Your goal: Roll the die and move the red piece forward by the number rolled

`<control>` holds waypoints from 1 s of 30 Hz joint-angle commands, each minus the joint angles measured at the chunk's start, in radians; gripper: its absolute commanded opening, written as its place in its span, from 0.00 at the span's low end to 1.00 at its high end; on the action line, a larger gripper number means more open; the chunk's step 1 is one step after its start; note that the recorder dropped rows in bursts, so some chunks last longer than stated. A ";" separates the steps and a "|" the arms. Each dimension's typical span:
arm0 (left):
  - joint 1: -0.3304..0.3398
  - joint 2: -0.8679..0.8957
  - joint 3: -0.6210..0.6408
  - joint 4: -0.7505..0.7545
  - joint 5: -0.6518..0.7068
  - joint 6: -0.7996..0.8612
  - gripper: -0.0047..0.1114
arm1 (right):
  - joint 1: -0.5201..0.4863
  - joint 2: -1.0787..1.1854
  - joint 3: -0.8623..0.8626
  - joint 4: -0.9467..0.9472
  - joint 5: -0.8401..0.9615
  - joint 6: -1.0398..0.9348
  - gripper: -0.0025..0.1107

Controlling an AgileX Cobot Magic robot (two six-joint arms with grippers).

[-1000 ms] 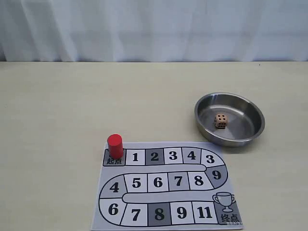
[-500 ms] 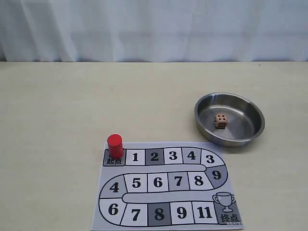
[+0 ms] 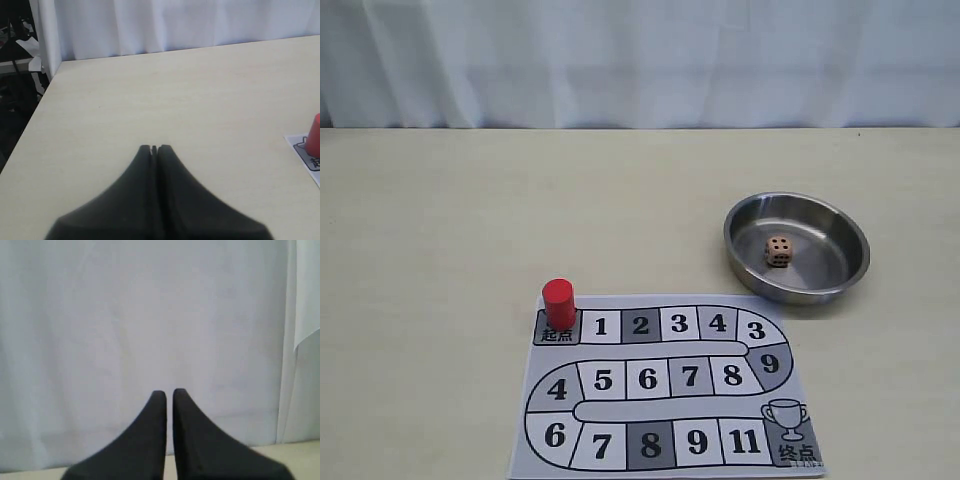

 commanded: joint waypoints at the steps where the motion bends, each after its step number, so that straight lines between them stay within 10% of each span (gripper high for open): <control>1: 0.000 0.000 0.002 -0.007 -0.010 -0.004 0.04 | 0.000 0.162 -0.136 -0.011 0.116 -0.006 0.06; 12: 0.000 0.000 0.002 -0.005 -0.010 -0.004 0.04 | 0.000 0.593 -0.363 -0.006 0.143 -0.019 0.07; 22: 0.000 0.000 0.002 -0.005 -0.010 -0.004 0.04 | 0.000 0.914 -0.495 0.014 0.255 -0.148 0.49; 30: 0.000 0.000 0.002 -0.005 -0.010 -0.004 0.04 | 0.000 1.116 -0.573 0.211 0.413 -0.398 0.54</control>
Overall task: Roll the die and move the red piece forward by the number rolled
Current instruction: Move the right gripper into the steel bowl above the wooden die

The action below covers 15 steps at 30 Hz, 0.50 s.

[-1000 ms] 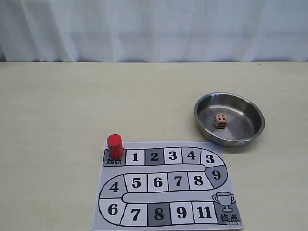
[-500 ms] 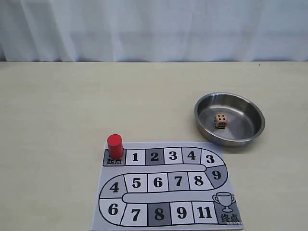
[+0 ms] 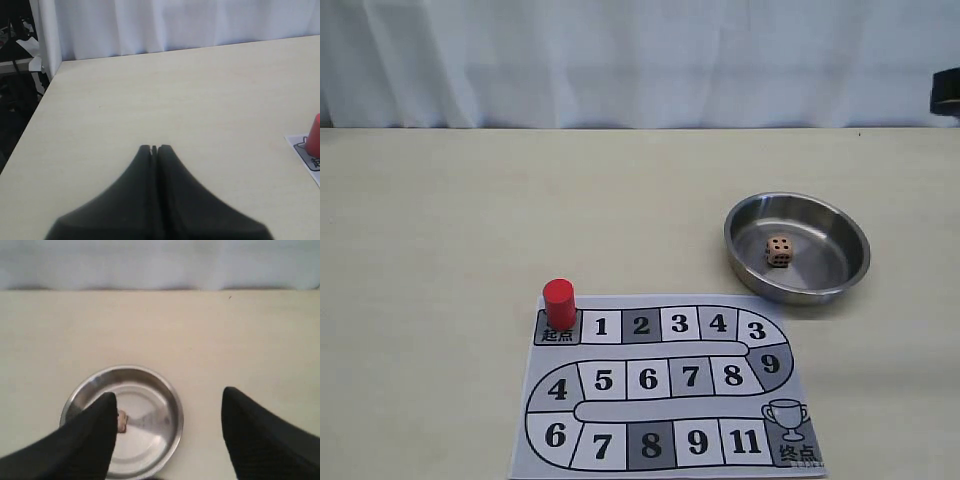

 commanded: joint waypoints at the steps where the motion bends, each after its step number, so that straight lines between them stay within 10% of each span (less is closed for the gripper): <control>1: 0.000 0.000 0.002 -0.005 -0.010 -0.004 0.04 | 0.000 0.091 -0.029 0.071 0.073 -0.134 0.54; 15: 0.000 0.000 0.002 -0.005 -0.010 -0.004 0.04 | 0.042 0.409 -0.235 0.111 0.230 -0.176 0.54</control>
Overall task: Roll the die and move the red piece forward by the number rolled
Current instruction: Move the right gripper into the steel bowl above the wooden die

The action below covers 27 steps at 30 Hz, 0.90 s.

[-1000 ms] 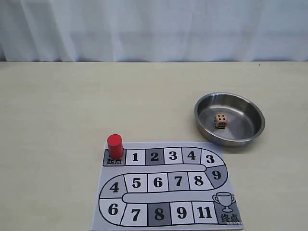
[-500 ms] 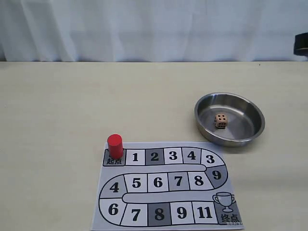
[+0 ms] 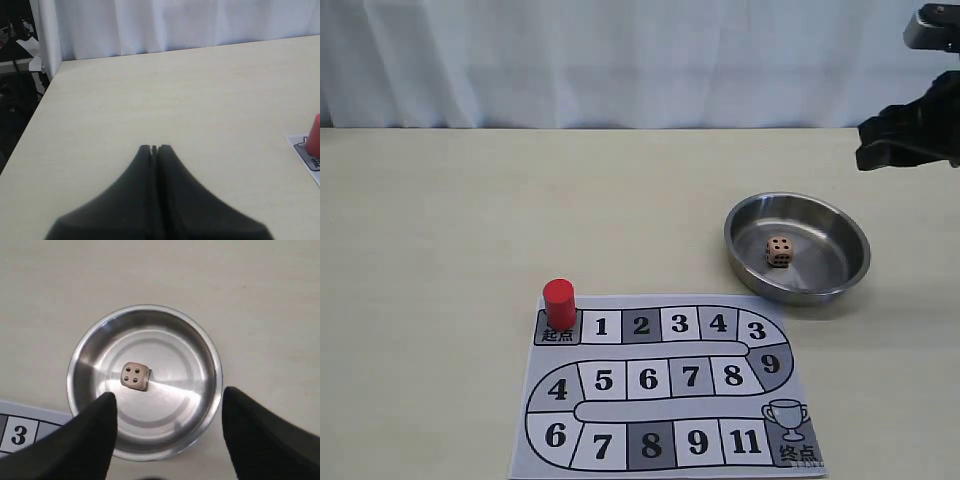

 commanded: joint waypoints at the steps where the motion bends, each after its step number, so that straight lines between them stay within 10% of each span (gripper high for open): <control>1: 0.000 0.000 0.002 -0.005 -0.010 -0.004 0.04 | 0.055 0.097 -0.081 -0.017 0.058 -0.002 0.54; 27: 0.000 0.000 0.002 -0.005 -0.010 -0.004 0.04 | 0.190 0.433 -0.159 -0.171 -0.110 0.285 0.54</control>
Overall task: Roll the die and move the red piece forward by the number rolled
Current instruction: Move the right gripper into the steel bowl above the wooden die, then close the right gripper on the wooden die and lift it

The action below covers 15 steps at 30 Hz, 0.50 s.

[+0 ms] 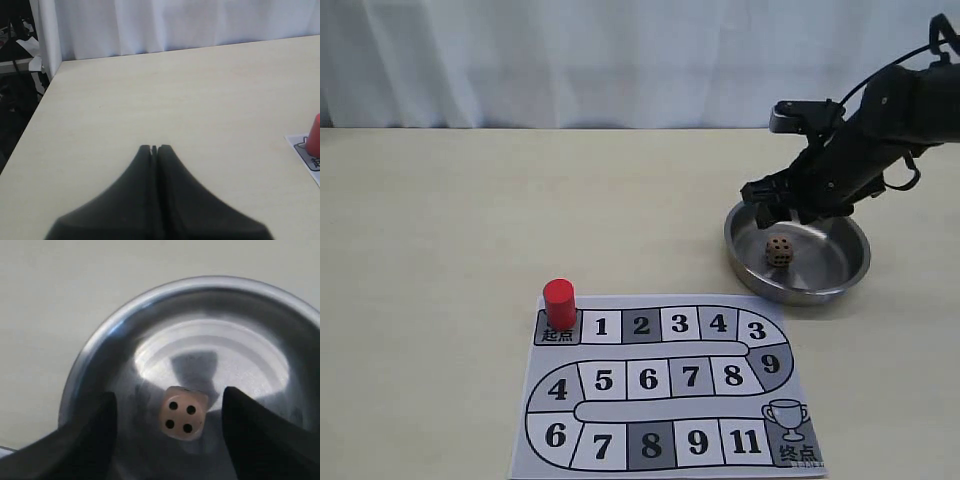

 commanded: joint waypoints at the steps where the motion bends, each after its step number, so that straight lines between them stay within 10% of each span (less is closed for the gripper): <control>1: 0.000 0.000 0.002 -0.005 -0.010 -0.004 0.04 | 0.002 0.021 -0.008 -0.052 0.000 0.037 0.54; 15: 0.000 0.000 0.002 -0.005 -0.010 -0.004 0.04 | 0.002 0.084 -0.008 -0.055 -0.008 0.037 0.54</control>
